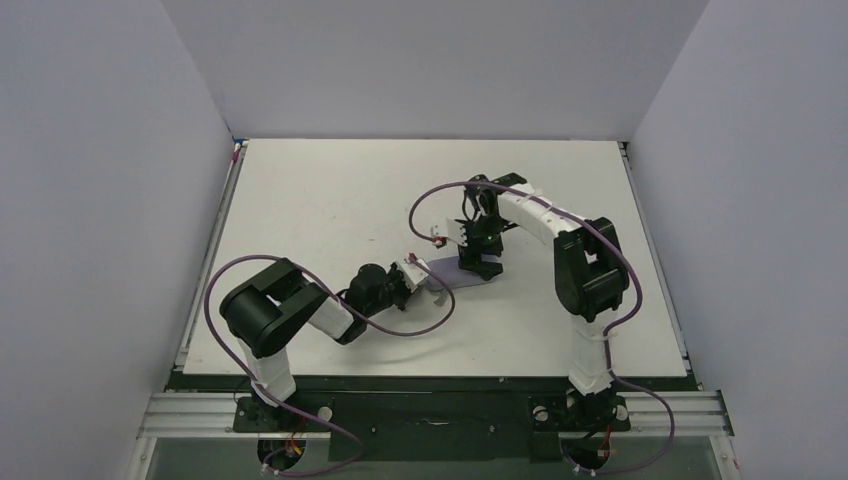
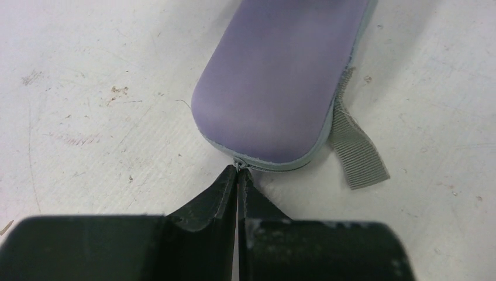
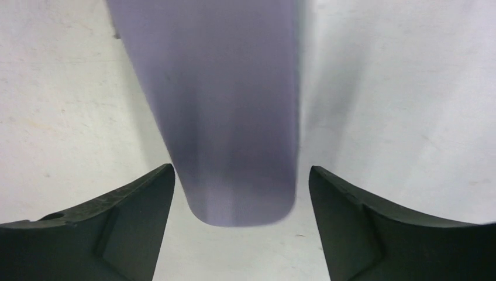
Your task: Open the umbrella
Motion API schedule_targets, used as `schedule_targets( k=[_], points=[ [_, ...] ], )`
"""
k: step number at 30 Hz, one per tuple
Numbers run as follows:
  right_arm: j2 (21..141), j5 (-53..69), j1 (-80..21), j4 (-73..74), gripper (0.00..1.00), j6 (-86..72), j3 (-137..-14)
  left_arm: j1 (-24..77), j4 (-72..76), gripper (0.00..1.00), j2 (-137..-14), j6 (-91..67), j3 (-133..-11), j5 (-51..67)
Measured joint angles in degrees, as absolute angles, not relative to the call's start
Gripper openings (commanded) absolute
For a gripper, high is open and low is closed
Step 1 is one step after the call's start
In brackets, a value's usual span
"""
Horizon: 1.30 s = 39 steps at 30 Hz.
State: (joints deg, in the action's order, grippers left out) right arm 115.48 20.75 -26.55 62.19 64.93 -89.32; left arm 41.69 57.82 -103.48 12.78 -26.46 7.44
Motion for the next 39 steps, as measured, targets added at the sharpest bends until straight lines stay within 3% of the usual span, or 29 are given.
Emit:
schedule_targets(
  k=[9,20,26,36,39],
  points=[
    [114.19,25.71,-19.53,61.98,0.88,44.12,-99.35,44.99,59.02,0.00,-102.91,12.95,-25.63,6.26],
    [106.94,27.55,-8.91,58.98,0.89,8.38,-77.91,52.12,59.40,0.00,-103.66,12.64,-26.39,1.74],
    [105.67,32.18,-9.34,56.80,0.92,-2.94,-70.22,56.53,60.05,0.00,-107.13,12.71,-29.93,-1.04],
    [105.89,36.97,-14.00,47.00,0.91,-13.21,-72.18,59.83,60.20,0.00,-108.99,12.73,-32.36,-2.59],
    [106.65,37.19,-14.94,44.58,0.81,-15.70,-72.18,60.03,60.20,0.00,-109.01,12.71,-32.56,-2.76]
  ],
)
